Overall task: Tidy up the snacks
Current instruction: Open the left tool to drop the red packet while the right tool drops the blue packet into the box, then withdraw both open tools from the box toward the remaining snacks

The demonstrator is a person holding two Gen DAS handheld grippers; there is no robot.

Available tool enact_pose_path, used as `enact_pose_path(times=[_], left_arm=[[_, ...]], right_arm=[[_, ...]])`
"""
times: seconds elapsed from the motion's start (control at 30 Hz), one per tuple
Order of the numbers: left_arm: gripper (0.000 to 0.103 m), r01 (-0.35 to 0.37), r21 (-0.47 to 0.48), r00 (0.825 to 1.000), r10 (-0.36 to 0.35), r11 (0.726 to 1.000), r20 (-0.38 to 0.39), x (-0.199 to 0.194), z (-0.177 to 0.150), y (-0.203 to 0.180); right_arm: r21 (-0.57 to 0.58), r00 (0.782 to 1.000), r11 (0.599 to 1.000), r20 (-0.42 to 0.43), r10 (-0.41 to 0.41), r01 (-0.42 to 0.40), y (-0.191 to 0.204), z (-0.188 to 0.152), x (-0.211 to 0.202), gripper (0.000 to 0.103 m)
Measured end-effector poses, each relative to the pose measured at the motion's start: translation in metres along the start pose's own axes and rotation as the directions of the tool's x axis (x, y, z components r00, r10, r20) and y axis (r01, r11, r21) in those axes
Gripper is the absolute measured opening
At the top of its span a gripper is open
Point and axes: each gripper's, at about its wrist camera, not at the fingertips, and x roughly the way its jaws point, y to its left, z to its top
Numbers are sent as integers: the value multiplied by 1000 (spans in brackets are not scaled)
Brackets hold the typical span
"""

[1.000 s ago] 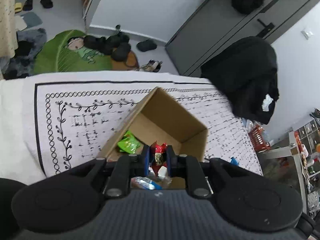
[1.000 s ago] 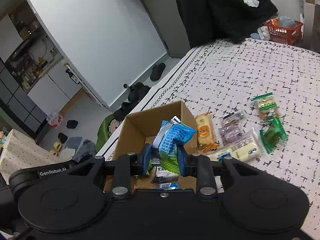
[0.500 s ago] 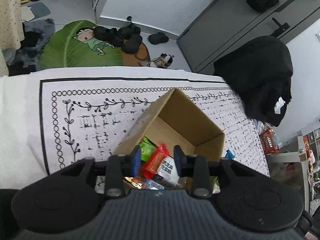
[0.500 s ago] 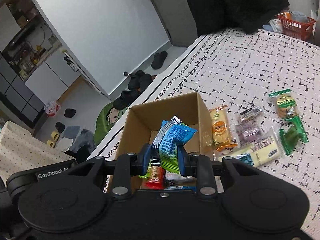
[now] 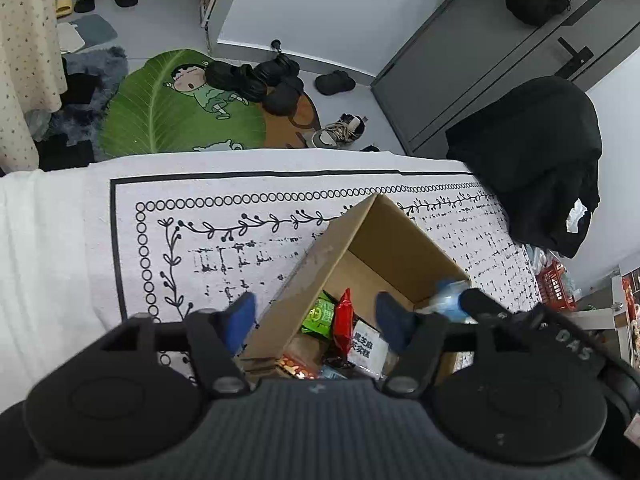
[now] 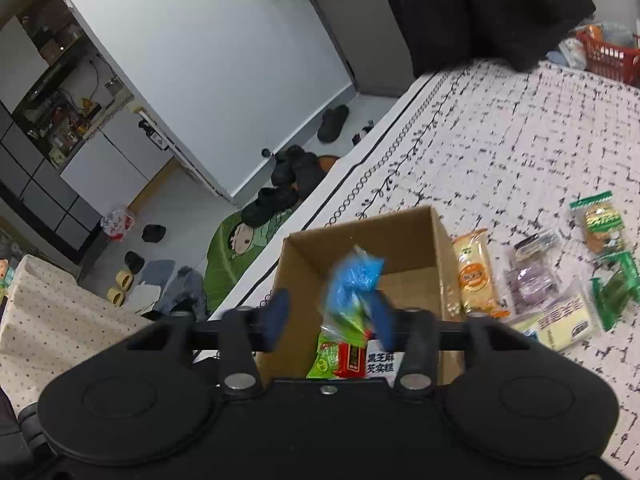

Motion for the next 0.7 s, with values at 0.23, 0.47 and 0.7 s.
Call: enact_pose_path(times=[0.23,0.47,0.7], left_arm=[[103,-8,17,999,7,1000,36,-11,-6,-9],[103,-22,57,998,18,998,60,-22,-21,-19],[103,-38,99,998,33,994,53,-29,-37,-32]], right_arm=[[10,999,1000,28,-25,25,-15,-7,-23,79],[8,996,999,80,-49,48,-35,-9,-52,95],[19,992,997,101,-70,69,-55,-15,-75,99]])
